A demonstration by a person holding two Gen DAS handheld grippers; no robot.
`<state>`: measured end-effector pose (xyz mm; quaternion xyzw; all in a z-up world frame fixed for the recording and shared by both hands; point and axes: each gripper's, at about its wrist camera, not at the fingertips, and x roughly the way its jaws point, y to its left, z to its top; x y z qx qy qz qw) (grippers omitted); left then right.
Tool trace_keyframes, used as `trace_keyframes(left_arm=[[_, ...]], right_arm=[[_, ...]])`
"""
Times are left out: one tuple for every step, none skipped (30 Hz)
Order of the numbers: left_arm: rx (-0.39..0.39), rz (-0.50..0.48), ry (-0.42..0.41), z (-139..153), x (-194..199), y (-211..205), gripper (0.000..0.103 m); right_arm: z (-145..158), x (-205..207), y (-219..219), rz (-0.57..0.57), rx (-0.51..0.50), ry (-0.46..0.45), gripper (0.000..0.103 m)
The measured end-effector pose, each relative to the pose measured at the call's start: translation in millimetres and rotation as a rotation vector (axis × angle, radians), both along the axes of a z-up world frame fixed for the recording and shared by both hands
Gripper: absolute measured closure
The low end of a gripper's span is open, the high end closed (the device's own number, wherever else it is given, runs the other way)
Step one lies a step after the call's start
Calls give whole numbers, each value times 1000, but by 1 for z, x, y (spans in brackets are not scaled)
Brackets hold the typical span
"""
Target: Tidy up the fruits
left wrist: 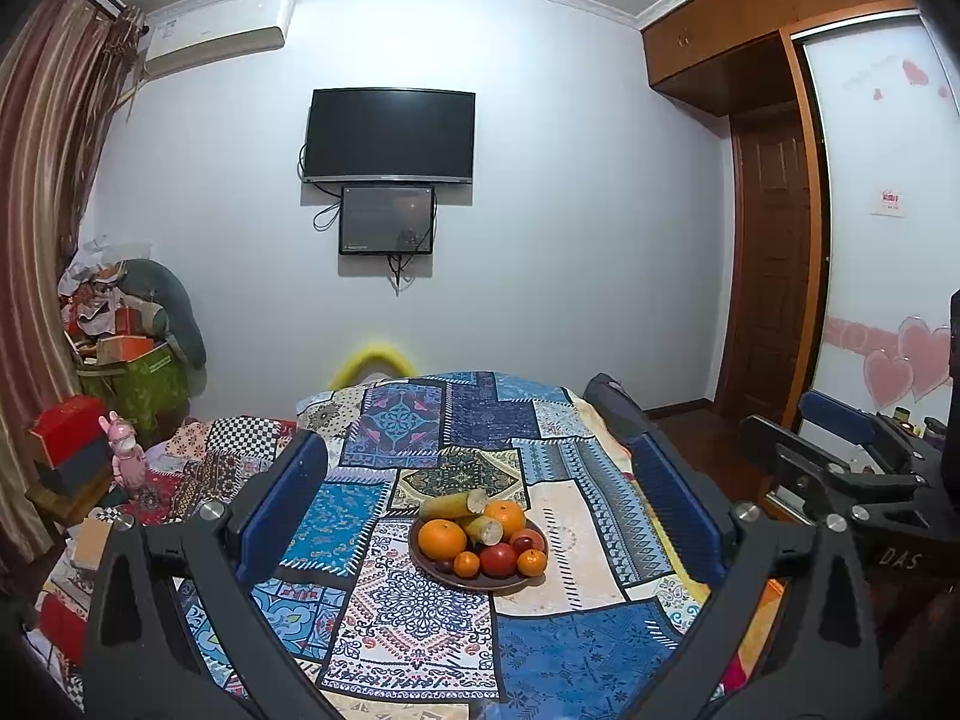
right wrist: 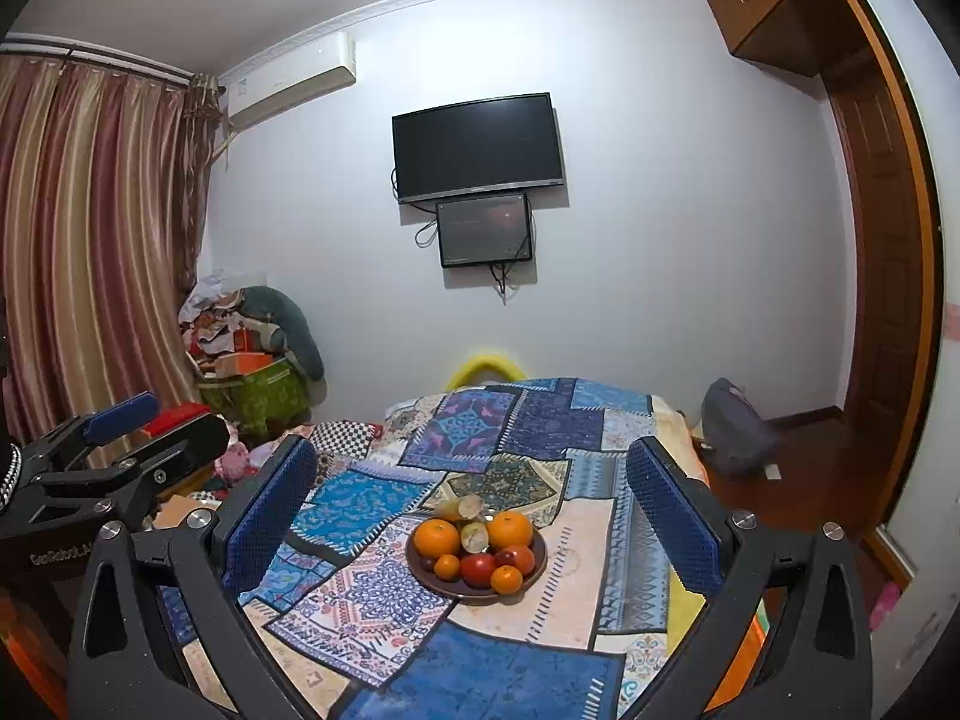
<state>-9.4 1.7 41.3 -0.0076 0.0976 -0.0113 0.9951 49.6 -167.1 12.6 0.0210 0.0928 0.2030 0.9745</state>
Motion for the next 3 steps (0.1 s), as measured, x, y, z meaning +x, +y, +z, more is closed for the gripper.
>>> trace_keyframes(left_arm=[[1,0,0,0,0,0,0],[2,1,1,0,0,0,0],[3,1,2,0,1,0,0]], right_arm=[[0,0,0,0,0,1,0],[0,1,-1,0,0,1,0],[0,1,0,-1,-1,1,0]])
